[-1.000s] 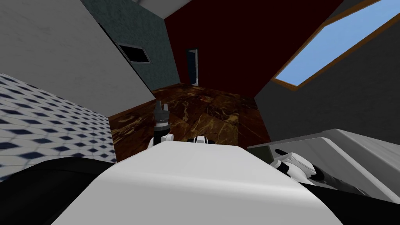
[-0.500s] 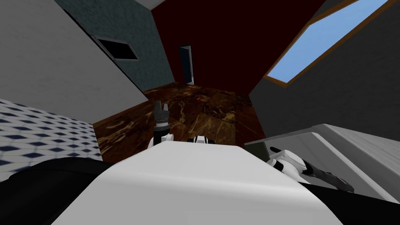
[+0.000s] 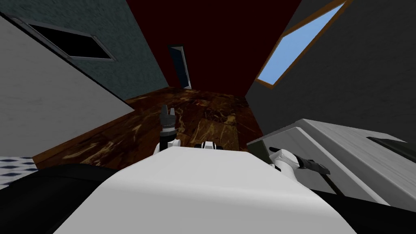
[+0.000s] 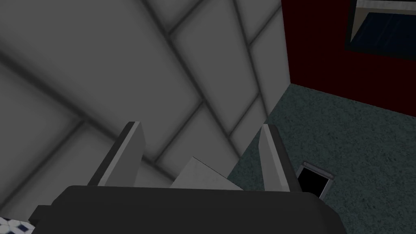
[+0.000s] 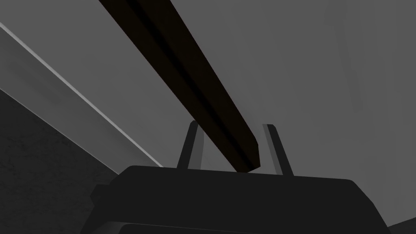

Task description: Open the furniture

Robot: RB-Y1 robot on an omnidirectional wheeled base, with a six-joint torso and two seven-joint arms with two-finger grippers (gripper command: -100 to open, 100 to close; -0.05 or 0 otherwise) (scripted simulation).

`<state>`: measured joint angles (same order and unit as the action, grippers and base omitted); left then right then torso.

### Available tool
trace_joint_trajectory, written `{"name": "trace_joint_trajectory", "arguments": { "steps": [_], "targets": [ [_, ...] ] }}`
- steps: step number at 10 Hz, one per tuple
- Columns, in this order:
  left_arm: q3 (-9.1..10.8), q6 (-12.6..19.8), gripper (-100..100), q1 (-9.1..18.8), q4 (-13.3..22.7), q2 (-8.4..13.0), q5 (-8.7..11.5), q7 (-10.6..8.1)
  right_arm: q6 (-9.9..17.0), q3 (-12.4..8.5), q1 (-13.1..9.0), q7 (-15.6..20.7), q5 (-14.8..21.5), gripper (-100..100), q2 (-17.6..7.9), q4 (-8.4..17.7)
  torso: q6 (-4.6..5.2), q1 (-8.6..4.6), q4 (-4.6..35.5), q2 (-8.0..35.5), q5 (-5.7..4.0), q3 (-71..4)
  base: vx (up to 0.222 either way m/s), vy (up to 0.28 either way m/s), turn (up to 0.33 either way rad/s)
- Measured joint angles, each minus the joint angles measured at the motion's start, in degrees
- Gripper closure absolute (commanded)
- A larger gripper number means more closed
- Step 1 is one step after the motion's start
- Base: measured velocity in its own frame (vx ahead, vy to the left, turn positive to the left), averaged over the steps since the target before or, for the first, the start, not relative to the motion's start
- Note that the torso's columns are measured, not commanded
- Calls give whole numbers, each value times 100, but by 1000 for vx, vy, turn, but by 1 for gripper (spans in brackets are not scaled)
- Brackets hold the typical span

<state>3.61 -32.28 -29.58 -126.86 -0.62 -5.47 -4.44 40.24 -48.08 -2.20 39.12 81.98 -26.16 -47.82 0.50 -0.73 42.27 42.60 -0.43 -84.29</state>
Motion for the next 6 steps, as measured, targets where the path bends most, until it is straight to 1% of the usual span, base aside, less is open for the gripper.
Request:
{"name": "trace_joint_trajectory", "arguments": {
  "steps": [1,2,3,4,5,6],
  "targets": [
    [0,0,0,1,0,0,0,0,-40,54,23,172,-64,100,148,-259,-1,0,0,2,-7,1,56,7,-165],
    [-1,0,0,2,0,0,0,0,-52,82,22,242,-72,100,198,-395,-7,5,5,10,12,3,95,-23,-306],
    [0,0,0,1,0,0,0,0,-90,231,-1,308,-50,100,297,-506,-11,6,-2,-14,-4,-6,103,-26,-351],
    [0,0,0,1,0,0,0,0,-153,302,-11,433,-95,100,387,-671,9,5,-8,-13,-2,-10,52,2,-151],
    [-1,0,0,2,0,0,0,0,-176,310,11,535,-138,100,468,-866,0,10,2,3,15,-3,106,-16,-355],
    [0,0,0,1,0,0,0,0,-209,477,-35,553,-73,100,529,-901,0,13,-6,-16,1,-10,119,-20,-408]
  ]
}}
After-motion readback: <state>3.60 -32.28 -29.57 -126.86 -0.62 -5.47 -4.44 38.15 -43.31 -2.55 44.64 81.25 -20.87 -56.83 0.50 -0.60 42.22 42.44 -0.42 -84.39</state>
